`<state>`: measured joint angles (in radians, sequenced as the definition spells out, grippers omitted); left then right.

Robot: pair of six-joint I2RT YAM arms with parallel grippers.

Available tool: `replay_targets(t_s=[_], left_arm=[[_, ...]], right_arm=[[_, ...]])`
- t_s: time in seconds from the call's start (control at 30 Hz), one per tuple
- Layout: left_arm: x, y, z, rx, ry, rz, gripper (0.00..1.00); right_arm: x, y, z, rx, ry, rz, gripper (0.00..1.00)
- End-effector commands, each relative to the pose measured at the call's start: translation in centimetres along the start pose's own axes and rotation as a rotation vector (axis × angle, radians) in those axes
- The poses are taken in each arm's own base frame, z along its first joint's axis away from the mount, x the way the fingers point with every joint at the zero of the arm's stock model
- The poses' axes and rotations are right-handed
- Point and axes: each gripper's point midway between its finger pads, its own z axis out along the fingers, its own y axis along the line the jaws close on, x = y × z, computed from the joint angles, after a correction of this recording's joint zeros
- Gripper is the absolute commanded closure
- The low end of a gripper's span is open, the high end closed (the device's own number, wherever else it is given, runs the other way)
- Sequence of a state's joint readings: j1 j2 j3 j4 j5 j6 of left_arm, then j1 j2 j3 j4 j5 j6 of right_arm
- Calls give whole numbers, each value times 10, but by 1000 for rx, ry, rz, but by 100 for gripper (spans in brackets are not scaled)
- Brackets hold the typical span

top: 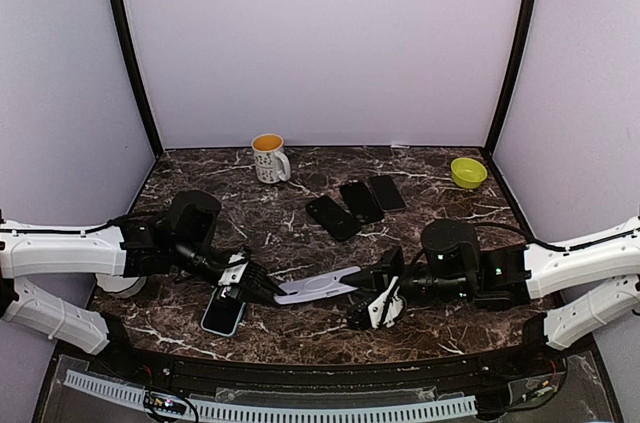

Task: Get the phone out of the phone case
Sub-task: Remove the top left corner of the phone from the phone case.

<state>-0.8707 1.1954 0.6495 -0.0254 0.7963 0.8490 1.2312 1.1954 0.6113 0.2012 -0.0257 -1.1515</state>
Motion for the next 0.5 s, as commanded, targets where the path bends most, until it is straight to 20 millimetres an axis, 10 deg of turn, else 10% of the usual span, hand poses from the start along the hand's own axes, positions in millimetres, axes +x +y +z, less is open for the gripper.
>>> replay_targets(t_s=[0.0,0.47], left_arm=[[-10,-13,1,90,-40,-83,80],[-7,-10,1,68,-24,-61,83]], right_arm=[[-27,-56,-7,186,-66,-79,100],[-36,-54,-7,185,-92,-104,100]])
